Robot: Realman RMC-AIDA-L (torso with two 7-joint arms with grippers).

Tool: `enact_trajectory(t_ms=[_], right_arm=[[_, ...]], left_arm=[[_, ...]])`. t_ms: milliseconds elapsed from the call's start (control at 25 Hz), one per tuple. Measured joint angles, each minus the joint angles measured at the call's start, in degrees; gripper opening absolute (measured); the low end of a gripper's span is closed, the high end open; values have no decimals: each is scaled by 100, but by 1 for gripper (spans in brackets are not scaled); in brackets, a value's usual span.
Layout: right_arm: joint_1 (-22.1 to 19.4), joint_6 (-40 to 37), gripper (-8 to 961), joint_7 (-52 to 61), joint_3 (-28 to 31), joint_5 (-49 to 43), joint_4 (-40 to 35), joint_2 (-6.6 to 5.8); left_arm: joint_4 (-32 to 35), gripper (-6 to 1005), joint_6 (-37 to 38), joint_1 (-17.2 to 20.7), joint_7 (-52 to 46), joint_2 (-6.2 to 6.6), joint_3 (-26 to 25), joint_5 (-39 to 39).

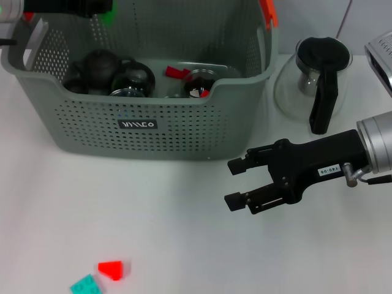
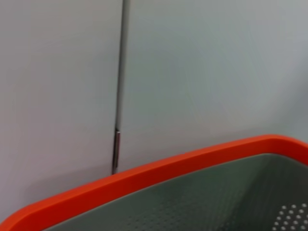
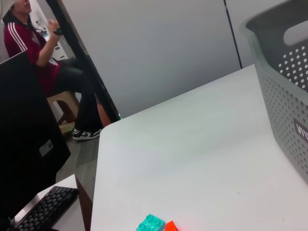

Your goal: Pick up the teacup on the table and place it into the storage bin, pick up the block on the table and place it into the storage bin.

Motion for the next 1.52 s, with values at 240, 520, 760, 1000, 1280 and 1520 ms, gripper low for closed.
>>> enact_trajectory(t_ms=[240,520,760,1000,1280,1520], right_arm=[[5,17,855,-29,0,11,0,16],[13,41,854,-78,6,26,0,19],[44,159,854,-121,35,36,0,43],[45,207,853,-237,209,36,0,65],[59,230,853,-331,263,17,0,60],[41,232,853,-337,369,31,0,17]], left_arm=[[-129,382,-263,75,30,-132,130,192],[-1508,607,409,577,102,-459,122,132],[-3144,809,2382,1063,118,-737,138,-46],[-3813,938,3965,1324,426,-808,21,-235],[-3807,949,4615,1625,973,-843,-3,-135],[-3402,945,4629,1660,1275,-833,298,379]])
